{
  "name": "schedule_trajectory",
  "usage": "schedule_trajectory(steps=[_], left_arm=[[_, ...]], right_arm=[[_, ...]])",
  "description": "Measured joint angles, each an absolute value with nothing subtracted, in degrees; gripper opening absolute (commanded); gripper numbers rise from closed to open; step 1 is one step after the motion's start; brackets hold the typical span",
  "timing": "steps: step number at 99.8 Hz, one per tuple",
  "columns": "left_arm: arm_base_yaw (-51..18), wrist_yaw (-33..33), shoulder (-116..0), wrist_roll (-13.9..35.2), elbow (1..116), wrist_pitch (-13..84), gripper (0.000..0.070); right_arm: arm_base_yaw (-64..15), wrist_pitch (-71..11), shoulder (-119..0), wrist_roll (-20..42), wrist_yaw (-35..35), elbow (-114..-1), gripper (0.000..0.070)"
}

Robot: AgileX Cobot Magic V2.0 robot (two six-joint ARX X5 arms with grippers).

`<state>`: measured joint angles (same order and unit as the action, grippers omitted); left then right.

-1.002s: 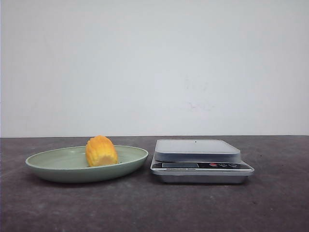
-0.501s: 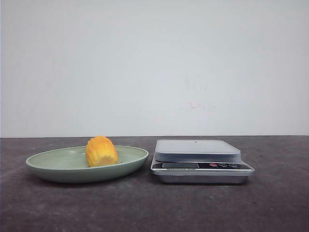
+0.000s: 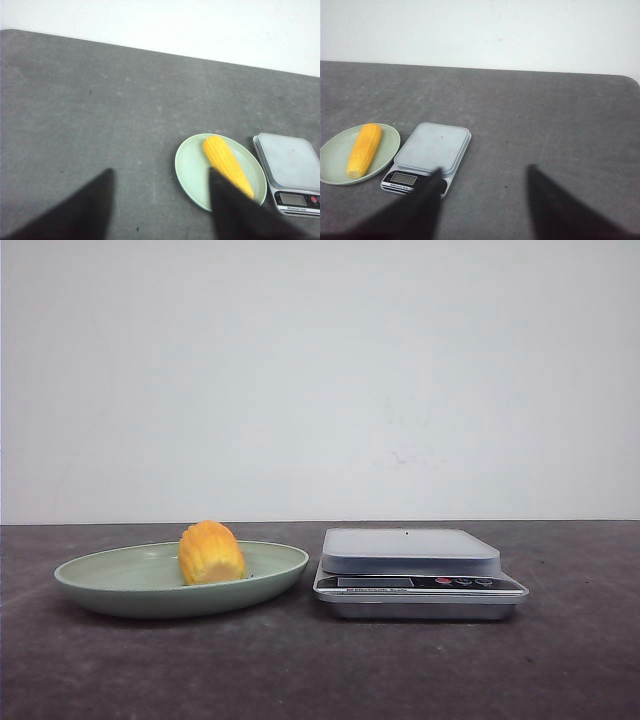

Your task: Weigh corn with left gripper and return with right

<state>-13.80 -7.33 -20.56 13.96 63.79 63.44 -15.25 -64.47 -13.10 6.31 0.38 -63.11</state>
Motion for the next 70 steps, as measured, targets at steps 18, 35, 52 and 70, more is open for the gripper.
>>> schedule_trajectory(steps=[18,35,52,70], left_arm=[[-13.8,-7.3,-20.6,14.5,63.8,62.0,0.001],[-13.8,-7.3,-20.6,15.0,63.8,62.2,0.0013],[-13.8,-7.3,-20.6,15.9,63.8,62.7,0.0015],[-13.8,-7.3,-20.6,15.9,63.8,62.7,0.0015]], right_arm=[[-15.2,-62.9,-13.1,6.3,1.7,-63.1,0.0004],[-15.2,-63.4,-13.1,6.4,1.5,-63.1,0.0004],[-15.2,-63.5,-13.1,6.5,1.5,-63.1,0.0004],[-15.2,-63.5,-13.1,6.5,1.5,-63.1,0.0004]])
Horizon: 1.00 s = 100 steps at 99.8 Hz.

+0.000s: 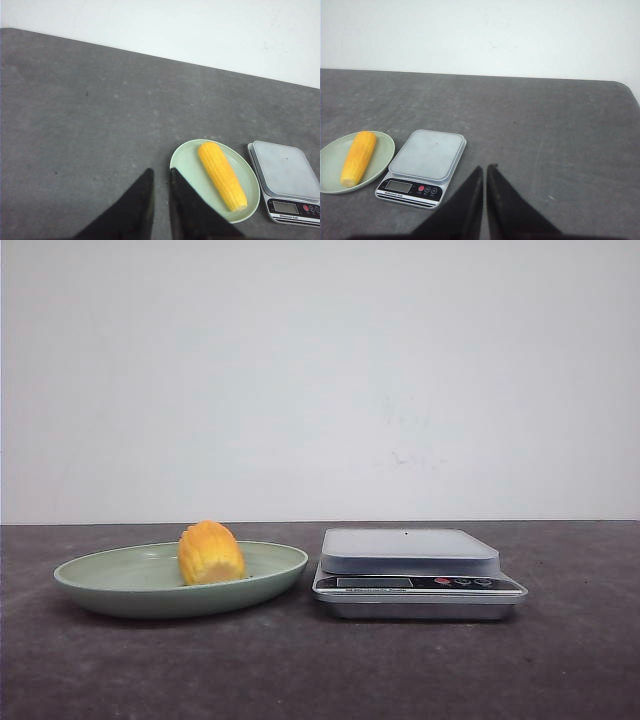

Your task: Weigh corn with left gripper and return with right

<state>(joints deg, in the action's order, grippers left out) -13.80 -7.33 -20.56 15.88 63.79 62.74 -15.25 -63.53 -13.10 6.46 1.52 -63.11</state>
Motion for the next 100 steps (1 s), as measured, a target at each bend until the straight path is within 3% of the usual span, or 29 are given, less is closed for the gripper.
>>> schedule_trajectory(steps=[62,77,100], left_arm=[[-13.0,-7.4,-20.3,15.2,63.1,60.3,0.0015],[-10.0,-7.5,-18.0,14.2,56.2,51.3,0.0015],[-7.4,-7.2,-11.2,12.6,35.1,31.8,0.0015]], right_arm=[[-15.2,-63.5,-13.1,6.5,1.5,-63.1,0.0004],[-15.2,-63.5,-13.1,6.5,1.5,-63.1,0.0004],[-15.2,-63.6,-13.1,6.5,1.5,-63.1,0.0004]])
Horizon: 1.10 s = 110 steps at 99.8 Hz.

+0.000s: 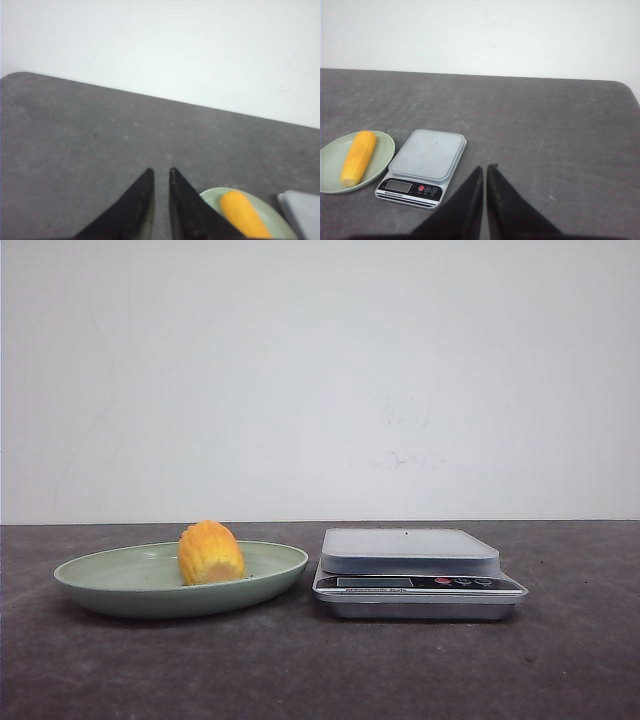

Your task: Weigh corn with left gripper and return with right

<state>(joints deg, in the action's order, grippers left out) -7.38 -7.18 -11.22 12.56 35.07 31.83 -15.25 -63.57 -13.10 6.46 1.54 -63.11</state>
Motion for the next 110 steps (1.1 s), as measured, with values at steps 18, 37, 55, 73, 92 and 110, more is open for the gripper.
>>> schedule_trajectory(steps=[18,37,55,73,92,110], left_arm=[[-5.5,-7.2,-5.6,12.4,20.9,22.1,0.0015],[-5.0,-7.1,-0.2,12.3,9.8,15.7,0.0015],[-5.0,-7.1,-0.3,10.8,7.2,14.5,0.0015],[-4.9,-7.1,-0.3,7.8,3.2,13.0,0.0015],[-4.9,-7.1,-0.3,7.1,2.4,11.8,0.0016],[-4.9,-7.1,-0.3,7.0,2.4,11.7,0.0016]], right_arm=[[-15.2,-63.6,-13.1,6.5,1.5,-63.1,0.0004],[-15.2,-63.6,-13.1,6.5,1.5,-63.1,0.0004],[-15.2,-63.6,-13.1,6.5,1.5,-63.1,0.0004],[-15.2,-63.6,-13.1,6.5,1.5,-63.1,0.0004],[-15.2,-63.6,-13.1,6.5,1.5,-63.1,0.0004],[-15.2,-63.6,-13.1,6.5,1.5,-63.1,0.0004]])
